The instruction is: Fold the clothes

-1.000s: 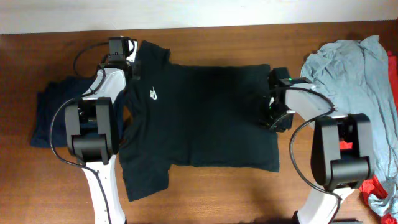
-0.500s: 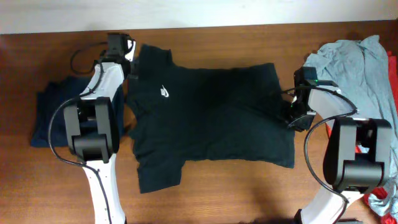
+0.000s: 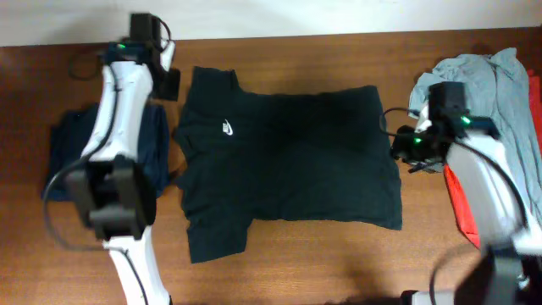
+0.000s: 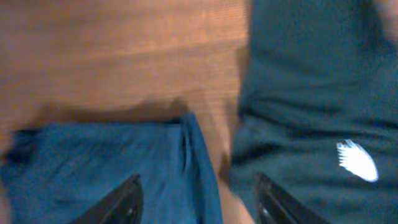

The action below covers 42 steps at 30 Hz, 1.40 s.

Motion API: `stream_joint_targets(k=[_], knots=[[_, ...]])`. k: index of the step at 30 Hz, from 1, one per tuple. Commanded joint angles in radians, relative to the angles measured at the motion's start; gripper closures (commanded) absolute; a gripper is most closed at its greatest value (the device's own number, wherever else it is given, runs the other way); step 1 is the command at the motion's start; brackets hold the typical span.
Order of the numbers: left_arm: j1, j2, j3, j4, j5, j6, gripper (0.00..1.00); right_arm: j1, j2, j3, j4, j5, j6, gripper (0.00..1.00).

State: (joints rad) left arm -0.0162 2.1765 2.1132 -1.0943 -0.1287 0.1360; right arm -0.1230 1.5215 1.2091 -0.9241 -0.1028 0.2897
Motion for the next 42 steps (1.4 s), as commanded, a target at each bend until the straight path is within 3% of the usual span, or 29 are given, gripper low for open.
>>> stream_joint_targets(k=[1,5,9,15,19,23,32,33,35,36,42], knots=[[0.001,-0.204,0.038,-0.093,0.107,-0.055,0.42,-0.006,-0.147,0.004,-0.040,-0.029,-0.005,0.40],[0.001,-0.256,0.031,-0.313,0.190,-0.171,0.49,-0.006,-0.264,0.004,-0.120,-0.033,-0.005,0.32],[-0.012,-0.254,-0.097,-0.361,0.249,-0.176,0.58,-0.006,-0.281,0.004,-0.177,-0.058,-0.005,0.30],[-0.031,-0.257,-0.456,-0.209,0.394,-0.208,0.61,-0.006,-0.249,0.004,-0.234,-0.063,-0.001,0.29],[-0.058,-0.259,-0.653,-0.082,0.414,-0.219,0.65,-0.006,-0.217,0.003,-0.253,-0.063,-0.002,0.29],[-0.105,-0.268,-0.780,0.045,0.364,-0.246,0.64,-0.006,-0.177,0.003,-0.250,-0.063,-0.002,0.29],[-0.144,-0.268,-1.050,0.316,0.243,-0.478,0.67,-0.006,-0.074,0.003,-0.247,-0.071,-0.002,0.29],[-0.142,-0.268,-1.064,0.321,0.238,-0.510,0.68,-0.006,-0.066,0.003,-0.247,-0.071,-0.002,0.29],[-0.129,-0.268,-1.094,0.305,0.246,-0.595,0.96,-0.006,-0.052,0.003,-0.247,-0.070,-0.002,0.29],[-0.124,-0.268,-1.103,0.294,0.248,-0.622,1.00,-0.006,-0.049,0.003,-0.246,-0.070,-0.002,0.29],[-0.076,-0.268,-1.146,0.192,0.243,-0.662,1.00,-0.006,-0.046,0.003,-0.216,-0.070,-0.001,0.29]])
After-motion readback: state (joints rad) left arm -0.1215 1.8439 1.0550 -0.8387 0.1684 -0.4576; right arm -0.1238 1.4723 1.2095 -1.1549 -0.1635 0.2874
